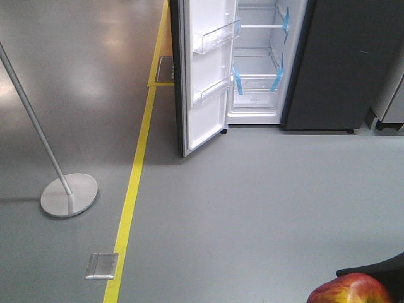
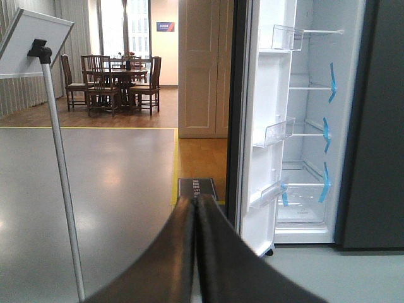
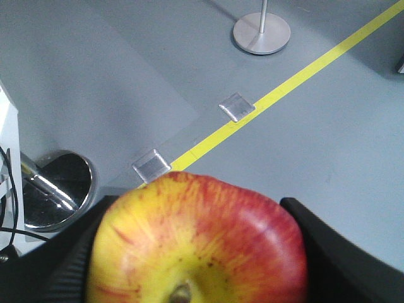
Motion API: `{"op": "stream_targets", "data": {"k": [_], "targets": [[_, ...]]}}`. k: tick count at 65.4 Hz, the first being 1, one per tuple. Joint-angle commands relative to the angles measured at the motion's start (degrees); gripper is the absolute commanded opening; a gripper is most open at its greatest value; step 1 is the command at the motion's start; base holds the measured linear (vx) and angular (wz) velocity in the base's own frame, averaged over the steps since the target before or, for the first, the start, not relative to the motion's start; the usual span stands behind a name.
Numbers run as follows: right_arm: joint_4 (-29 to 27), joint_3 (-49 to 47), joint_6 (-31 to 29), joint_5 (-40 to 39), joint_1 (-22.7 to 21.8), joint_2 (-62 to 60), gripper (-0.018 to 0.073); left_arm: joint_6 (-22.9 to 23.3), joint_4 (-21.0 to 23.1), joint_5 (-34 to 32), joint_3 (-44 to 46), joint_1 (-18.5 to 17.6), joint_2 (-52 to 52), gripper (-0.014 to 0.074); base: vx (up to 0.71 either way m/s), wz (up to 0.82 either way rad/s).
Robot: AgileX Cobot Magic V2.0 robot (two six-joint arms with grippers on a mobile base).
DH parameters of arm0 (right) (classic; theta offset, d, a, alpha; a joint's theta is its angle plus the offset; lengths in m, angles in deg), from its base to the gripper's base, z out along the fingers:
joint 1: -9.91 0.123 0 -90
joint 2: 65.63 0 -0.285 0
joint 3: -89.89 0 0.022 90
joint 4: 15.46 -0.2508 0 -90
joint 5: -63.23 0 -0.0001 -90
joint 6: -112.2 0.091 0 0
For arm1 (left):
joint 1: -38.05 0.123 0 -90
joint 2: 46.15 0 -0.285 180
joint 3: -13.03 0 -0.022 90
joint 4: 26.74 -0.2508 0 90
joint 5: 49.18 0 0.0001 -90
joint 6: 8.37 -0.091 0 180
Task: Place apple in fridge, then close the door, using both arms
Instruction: 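Approach the refrigerator door opening with the apple held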
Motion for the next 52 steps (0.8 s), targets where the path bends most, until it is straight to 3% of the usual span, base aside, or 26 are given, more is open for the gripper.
{"op": "stream_targets", "data": {"k": [1,52], "targets": [[-0.77,-1.48,-0.35,-3.52,-0.02,-0.05,0.0169,0.13,0.24,-4.30,-1.62,-0.35,-0.87,-0.0006,0.21,0.00],[-0.77,-1.48,-0.35,-3.52,-0.02,-0.05,0.0169,0.13,0.24,-4.30,-1.62,-0.35,-0.87,-0.0006,0.19,0.00]]}}
